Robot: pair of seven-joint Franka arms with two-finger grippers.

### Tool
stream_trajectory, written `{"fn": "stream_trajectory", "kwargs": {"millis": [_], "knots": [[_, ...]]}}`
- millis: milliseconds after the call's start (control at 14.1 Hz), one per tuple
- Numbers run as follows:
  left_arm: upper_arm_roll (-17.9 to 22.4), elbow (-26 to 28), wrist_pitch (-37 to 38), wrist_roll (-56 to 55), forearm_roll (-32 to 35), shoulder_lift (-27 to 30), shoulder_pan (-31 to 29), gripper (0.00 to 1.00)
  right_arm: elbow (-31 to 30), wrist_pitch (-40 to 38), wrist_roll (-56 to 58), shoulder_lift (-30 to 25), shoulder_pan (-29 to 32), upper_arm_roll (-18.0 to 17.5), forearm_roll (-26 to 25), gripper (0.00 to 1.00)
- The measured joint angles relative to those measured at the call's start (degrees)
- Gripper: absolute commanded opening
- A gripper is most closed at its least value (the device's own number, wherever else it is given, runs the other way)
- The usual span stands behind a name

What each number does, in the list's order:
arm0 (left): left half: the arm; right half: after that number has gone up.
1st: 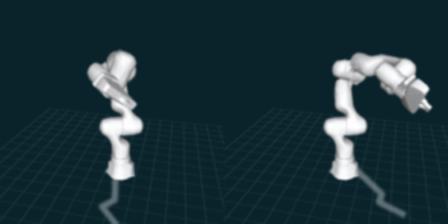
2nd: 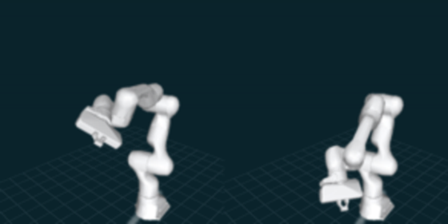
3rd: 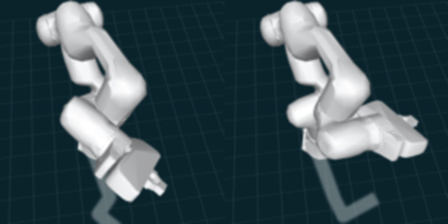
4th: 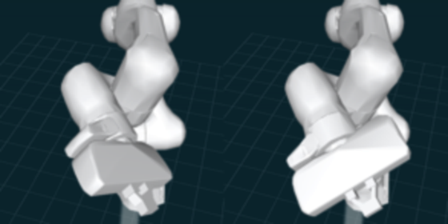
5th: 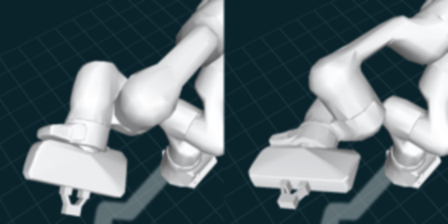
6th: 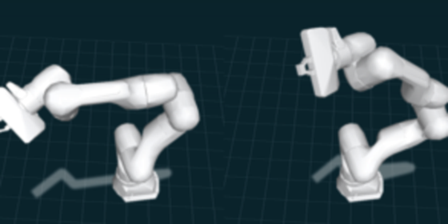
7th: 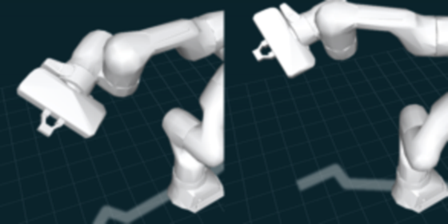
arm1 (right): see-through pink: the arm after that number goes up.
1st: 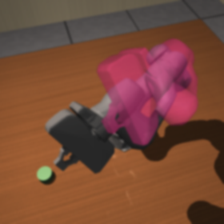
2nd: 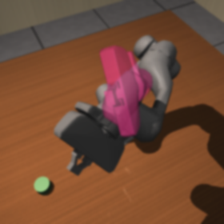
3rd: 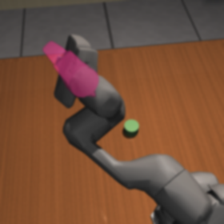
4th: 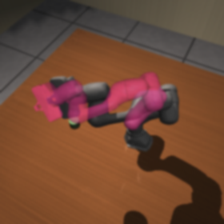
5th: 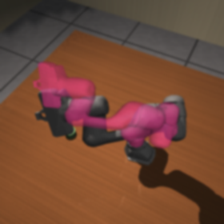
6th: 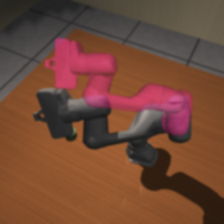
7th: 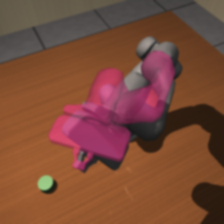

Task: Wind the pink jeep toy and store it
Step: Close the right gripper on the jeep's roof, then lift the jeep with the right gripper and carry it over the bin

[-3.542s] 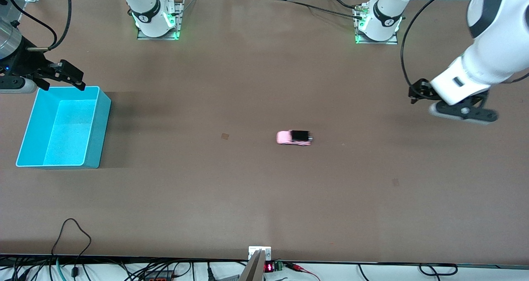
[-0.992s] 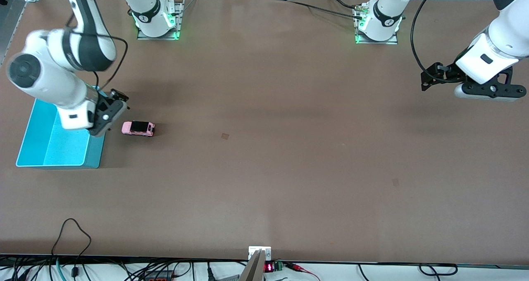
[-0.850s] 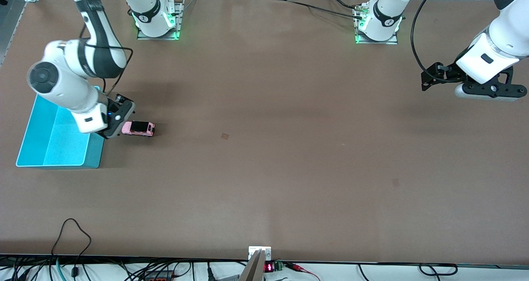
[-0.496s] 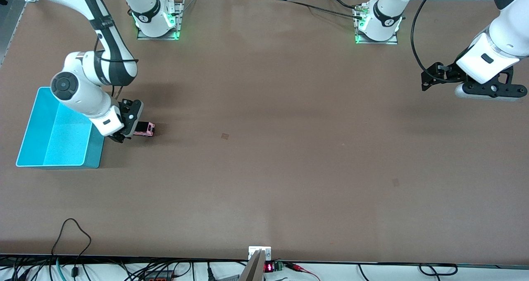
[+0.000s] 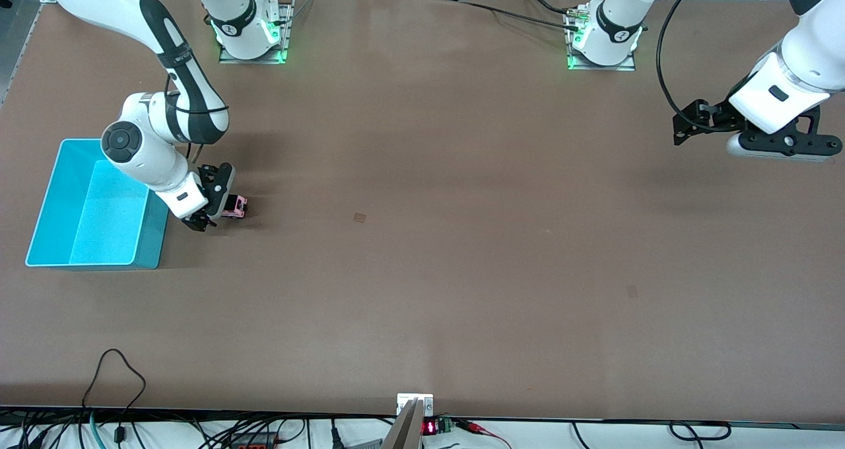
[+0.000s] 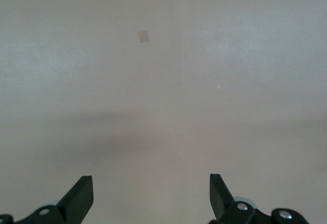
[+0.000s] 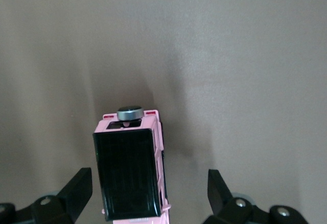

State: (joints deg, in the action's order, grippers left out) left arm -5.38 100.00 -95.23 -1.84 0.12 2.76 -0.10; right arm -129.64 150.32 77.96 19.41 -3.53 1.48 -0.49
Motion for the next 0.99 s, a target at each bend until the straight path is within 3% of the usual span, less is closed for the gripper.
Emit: {"fn": "stream_trajectory", "kwargs": {"millis": [71,283,354,425,779,992], "knots": [[0.0,0.0,0.0,0.0,0.0,0.0,0.0,1.00,-0.4,0.4,0.0,0.1,0.2,0.0,0.0,0.91],[0.0,0.0,0.0,0.0,0.0,0.0,0.0,1.00,-0.7,0.7,0.1,0.2,0.7,0.0,0.0,0.26],[0.0,0.0,0.0,0.0,0.0,0.0,0.0,1.00,-0.8,0.7,0.1,0.1,0.9,0.0,0.0,0.09],[0.0,0.0,0.0,0.0,0.0,0.0,0.0,1.00,-1.0,0.3,0.1,-0.1,1.1,0.0,0.0,0.00],[0.0,0.0,0.0,0.0,0.0,0.0,0.0,1.00,-1.4,0.2,-0.4,-1.2,1.5,0.0,0.1,0.00],[0.0,0.0,0.0,0.0,0.0,0.0,0.0,1.00,-0.7,-0.2,-6.4,-3.2,1.6,0.0,0.2,0.00]]}}
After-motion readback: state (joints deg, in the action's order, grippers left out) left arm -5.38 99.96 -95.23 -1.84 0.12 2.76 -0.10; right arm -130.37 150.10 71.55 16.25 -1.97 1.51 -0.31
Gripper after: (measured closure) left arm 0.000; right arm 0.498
